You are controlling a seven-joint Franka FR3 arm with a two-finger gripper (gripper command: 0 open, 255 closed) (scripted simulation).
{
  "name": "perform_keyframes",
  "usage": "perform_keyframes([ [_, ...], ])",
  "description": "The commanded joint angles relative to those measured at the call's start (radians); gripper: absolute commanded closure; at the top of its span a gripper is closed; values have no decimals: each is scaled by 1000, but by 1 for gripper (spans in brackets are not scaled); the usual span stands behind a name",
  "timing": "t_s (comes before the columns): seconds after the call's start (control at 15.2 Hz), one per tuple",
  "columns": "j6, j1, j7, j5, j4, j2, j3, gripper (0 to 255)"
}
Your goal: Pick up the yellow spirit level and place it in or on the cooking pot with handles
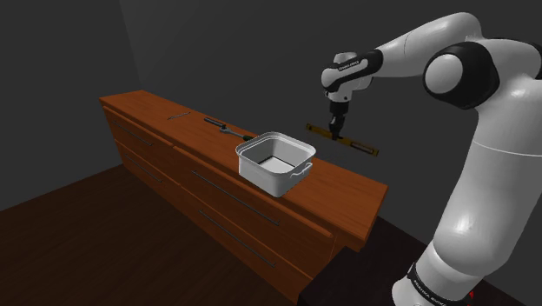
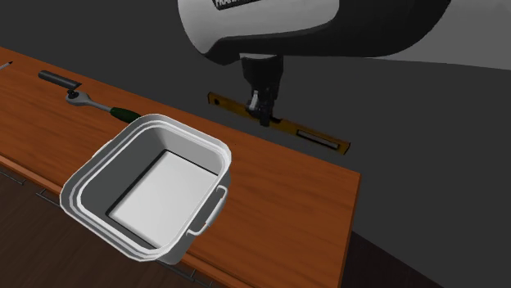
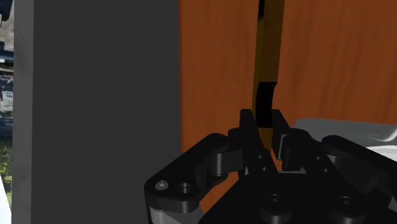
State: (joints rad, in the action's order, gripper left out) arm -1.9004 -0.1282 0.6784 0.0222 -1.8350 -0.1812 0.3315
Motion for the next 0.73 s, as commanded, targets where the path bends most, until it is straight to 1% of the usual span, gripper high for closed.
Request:
perform_keyframes([
  [0.0,-18,-6,3,-3,33,8,7,255],
  [0.2,13,-7,2,-6,57,15,6,255],
  [0.66,26,81,-149,-1,94,-11,-58,255],
])
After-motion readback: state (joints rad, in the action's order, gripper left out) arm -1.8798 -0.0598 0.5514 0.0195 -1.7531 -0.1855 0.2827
